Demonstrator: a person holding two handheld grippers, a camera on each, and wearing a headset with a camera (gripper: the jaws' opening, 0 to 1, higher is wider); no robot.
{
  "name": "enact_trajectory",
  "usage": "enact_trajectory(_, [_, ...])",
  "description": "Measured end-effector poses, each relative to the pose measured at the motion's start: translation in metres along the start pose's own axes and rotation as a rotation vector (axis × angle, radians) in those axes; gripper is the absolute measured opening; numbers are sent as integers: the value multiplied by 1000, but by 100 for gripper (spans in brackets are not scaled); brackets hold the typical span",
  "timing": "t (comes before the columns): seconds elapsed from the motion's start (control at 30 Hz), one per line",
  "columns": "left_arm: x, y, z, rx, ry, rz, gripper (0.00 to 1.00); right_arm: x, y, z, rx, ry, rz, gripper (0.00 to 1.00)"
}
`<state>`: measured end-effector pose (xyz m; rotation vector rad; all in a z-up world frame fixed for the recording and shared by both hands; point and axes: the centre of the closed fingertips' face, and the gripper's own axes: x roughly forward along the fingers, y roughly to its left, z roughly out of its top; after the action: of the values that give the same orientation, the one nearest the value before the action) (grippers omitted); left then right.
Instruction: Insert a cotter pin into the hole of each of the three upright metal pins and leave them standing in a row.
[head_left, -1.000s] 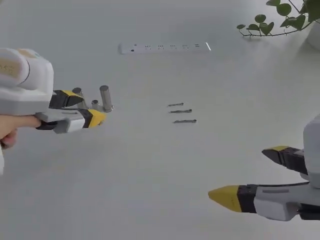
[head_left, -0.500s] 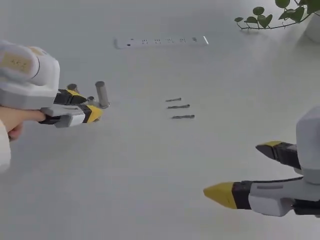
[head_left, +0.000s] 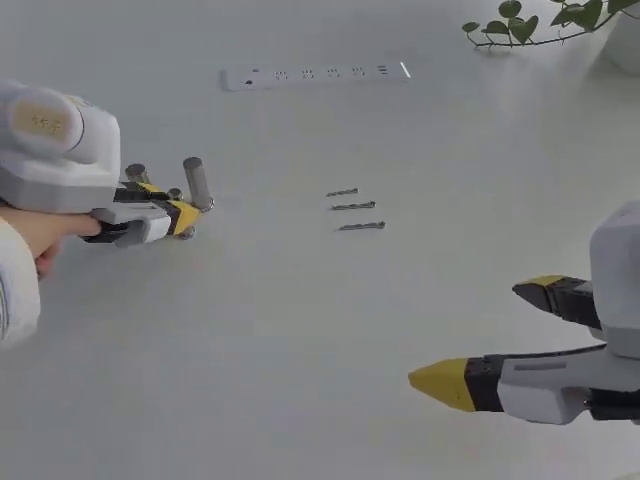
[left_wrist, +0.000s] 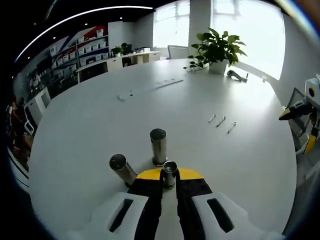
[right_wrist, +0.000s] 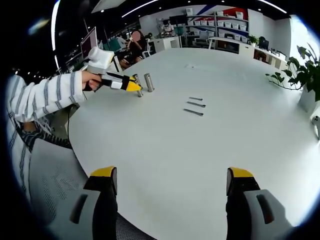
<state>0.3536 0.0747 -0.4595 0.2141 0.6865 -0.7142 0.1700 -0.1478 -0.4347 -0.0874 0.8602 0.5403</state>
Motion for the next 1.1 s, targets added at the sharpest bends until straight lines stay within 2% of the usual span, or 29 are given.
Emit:
enact_trajectory(0.13, [1, -2, 1, 23, -1, 14, 6, 0, 1, 1, -4, 1, 2, 88])
enact_trajectory(0.23, [1, -3, 0, -5, 2, 13, 6, -1, 0, 1, -6, 1, 1, 89])
enact_trajectory(0.3, [1, -3, 1, -28, -23, 35, 6, -1, 0, 2, -5, -1, 0, 89])
enact_trajectory(0.4, [2, -5, 1, -6, -36, 51, 5, -2, -1, 2, -4, -3, -2, 88])
enact_trajectory(0.6, [-2, -11, -1, 0, -21, 73, 5, -3, 0, 2, -4, -6, -5, 89])
enact_trajectory(0.67, [-6, -13, -3, -11, -13, 105, 5, -3, 1, 2, -6, -6, -5, 89])
enact_trajectory(0.77, [-12, -22, -3, 5, -19, 123, 5, -4, 3, 3, -6, -12, -4, 89])
enact_trajectory(0.83, [-14, -30, -4, -29, -23, 115, 5, -4, 3, 3, -10, -14, -4, 88])
enact_trajectory(0.97, [-20, -46, -3, -42, -41, 102, 5, -5, 6, 4, -13, -22, 0, 88])
enact_trajectory(1.03, [-22, -53, -4, -66, -30, 95, 5, -6, 8, 4, -11, -28, 2, 88])
enact_trajectory(1.1, [-25, -62, -6, -59, -26, 92, 5, -6, 9, 2, -9, -29, 3, 88])
